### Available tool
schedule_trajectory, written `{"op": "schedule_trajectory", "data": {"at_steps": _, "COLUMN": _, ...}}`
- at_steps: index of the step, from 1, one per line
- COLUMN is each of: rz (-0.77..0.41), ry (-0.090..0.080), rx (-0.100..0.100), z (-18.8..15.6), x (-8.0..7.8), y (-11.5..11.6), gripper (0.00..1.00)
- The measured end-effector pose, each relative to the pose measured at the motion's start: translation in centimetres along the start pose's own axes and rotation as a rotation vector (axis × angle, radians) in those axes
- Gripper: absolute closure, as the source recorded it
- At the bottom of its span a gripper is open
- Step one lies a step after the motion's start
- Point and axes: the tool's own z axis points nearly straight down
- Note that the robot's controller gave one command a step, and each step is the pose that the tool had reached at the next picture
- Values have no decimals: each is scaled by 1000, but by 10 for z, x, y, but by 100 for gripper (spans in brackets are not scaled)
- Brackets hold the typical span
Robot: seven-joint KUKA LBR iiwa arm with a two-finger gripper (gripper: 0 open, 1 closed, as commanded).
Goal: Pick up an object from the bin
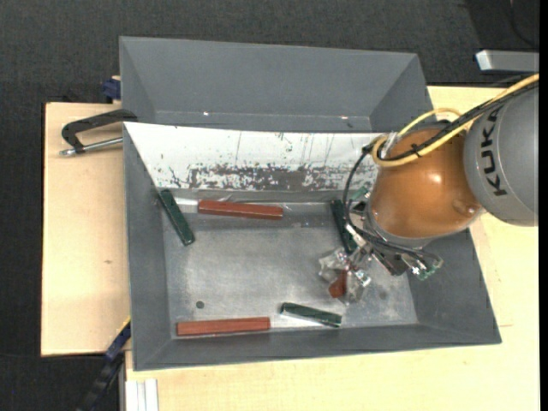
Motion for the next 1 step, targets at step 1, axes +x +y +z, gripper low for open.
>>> {"op": "schedule_trajectory", "data": {"at_steps": 1, "rz": -107, "ry": 5, "rx": -5, "z": -103, "x": -3, "y": -11, "gripper": 100}}
